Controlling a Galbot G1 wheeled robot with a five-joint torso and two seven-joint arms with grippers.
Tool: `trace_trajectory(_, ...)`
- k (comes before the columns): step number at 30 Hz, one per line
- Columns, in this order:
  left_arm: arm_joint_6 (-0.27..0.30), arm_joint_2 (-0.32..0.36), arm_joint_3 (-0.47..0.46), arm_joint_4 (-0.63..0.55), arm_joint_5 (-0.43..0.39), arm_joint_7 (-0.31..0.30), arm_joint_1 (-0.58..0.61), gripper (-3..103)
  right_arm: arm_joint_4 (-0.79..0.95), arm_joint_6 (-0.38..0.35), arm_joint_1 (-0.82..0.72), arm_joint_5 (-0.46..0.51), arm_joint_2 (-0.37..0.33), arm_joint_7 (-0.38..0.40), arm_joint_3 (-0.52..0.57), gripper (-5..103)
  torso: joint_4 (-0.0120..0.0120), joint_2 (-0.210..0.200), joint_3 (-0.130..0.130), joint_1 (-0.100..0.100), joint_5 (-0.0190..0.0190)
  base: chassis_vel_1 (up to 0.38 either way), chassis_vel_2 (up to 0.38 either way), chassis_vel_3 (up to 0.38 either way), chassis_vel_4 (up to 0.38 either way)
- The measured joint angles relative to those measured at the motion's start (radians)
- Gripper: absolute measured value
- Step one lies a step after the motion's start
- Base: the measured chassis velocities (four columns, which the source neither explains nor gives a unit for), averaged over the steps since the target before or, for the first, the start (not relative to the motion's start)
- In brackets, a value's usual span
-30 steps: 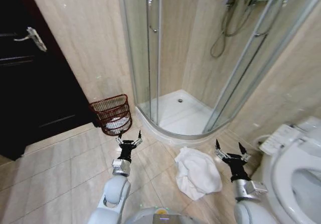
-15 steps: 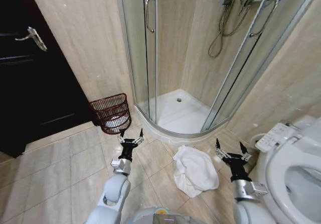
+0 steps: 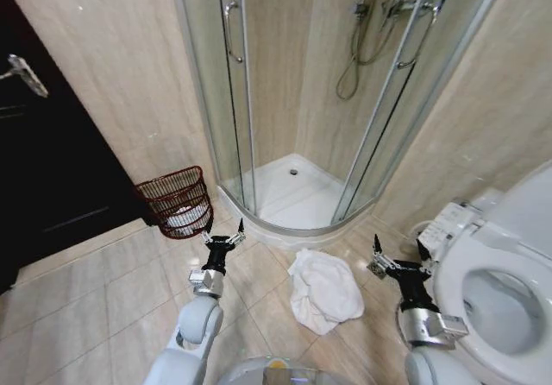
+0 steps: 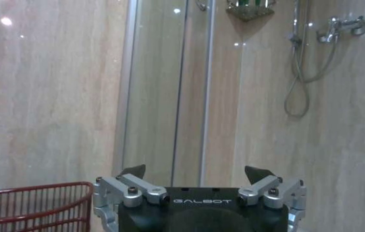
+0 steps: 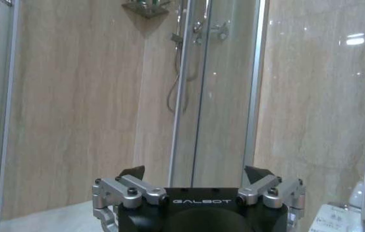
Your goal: Discard the used towel into the hamper.
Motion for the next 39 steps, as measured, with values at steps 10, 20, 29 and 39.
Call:
trace_trajectory(10,-0.018,0.015,-0.008,0.0,-0.009,-0.007,0.011,100,0.011,0.004,-0.006,-0.007,0.0,-0.005,-0.003,100,-0.0002,0.021,0.012,0.009,0.0,0.0,0.0,0.0,0.0)
trace_trajectory(20,-0.024,0.024,-0.013,-0.004,-0.011,-0.007,0.014,100,0.018,0.012,-0.01,-0.011,0.0,-0.009,-0.003,100,-0.0003,0.05,0.029,0.021,0.0,0.0,0.0,0.0,0.0)
trace_trajectory(29,-0.02,0.031,-0.018,-0.008,-0.012,-0.006,0.01,100,0.024,0.01,-0.005,-0.011,0.0,-0.009,-0.002,100,-0.0002,0.087,0.05,0.037,0.0,0.0,0.0,0.0,0.0)
trace_trajectory(39,-0.017,0.038,-0.026,-0.005,-0.016,-0.01,0.005,100,0.024,0.005,0.001,-0.015,0.0,-0.009,-0.005,100,-0.0003,0.131,0.076,0.054,0.0,-0.007,-0.011,-0.009,-0.007)
